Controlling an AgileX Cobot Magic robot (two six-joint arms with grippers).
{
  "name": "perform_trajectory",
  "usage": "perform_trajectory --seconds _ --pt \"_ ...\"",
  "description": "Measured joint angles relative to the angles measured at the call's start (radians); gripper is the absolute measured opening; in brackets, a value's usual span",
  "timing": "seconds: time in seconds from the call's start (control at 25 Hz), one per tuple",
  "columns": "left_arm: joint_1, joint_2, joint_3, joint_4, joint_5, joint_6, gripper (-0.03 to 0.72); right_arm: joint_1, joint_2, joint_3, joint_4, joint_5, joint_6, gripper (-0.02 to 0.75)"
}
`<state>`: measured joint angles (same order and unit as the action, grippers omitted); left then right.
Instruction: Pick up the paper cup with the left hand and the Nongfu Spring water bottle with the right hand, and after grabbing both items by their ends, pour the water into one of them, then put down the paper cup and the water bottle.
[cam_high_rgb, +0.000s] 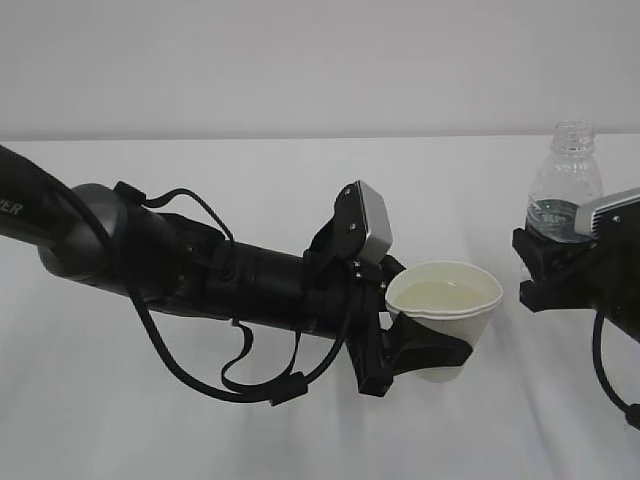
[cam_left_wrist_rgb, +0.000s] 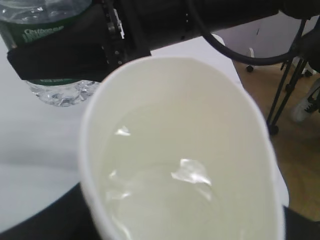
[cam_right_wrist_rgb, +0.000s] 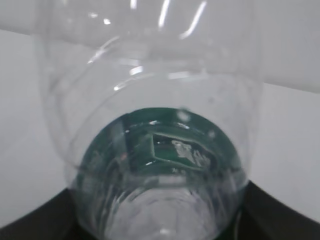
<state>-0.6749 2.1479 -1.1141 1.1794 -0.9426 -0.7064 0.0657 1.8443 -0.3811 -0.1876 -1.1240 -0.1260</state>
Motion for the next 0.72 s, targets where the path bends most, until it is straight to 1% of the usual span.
perform_trajectory --seconds 0.4,0.72 --pt "0.0 0.0 0.0 0.0 0.0 0.004 0.42 0.0 0.085 -0.089 0.0 0.0 0.096 0.429" --pt "0.0 0.0 0.0 -0.004 0.0 0.025 0.42 0.0 0.126 -0.142 0.002 0.0 0.107 0.429"
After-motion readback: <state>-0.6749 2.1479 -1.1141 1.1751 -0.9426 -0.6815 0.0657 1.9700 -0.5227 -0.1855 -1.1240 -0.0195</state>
